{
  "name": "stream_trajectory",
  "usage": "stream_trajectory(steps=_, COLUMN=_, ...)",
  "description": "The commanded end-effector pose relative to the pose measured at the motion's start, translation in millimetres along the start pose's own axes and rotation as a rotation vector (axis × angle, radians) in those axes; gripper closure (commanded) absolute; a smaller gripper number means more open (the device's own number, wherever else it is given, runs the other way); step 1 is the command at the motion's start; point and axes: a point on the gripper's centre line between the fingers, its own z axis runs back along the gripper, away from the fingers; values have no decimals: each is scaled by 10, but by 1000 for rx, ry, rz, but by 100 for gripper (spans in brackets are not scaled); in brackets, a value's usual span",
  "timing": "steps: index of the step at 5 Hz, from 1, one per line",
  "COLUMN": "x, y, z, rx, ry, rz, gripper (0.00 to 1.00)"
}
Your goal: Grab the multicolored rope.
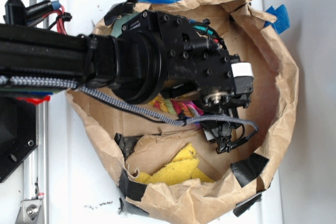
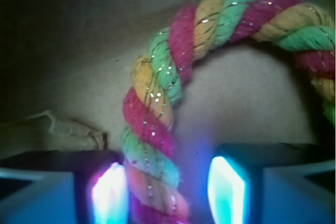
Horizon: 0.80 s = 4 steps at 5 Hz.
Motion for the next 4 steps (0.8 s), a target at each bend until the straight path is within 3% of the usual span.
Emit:
stream_trajectory(steps=1, x=51, y=75, z=129, rx=-21, ry=-8, rz=9, gripper=100)
stream_trajectory(steps=2, x=52, y=59, z=240, rx=19, ry=20, rz=-35, gripper=100)
stream_trajectory(steps=4, x=-105, y=-74, z=1092, rx=32, ry=-26, rz=-40, gripper=100)
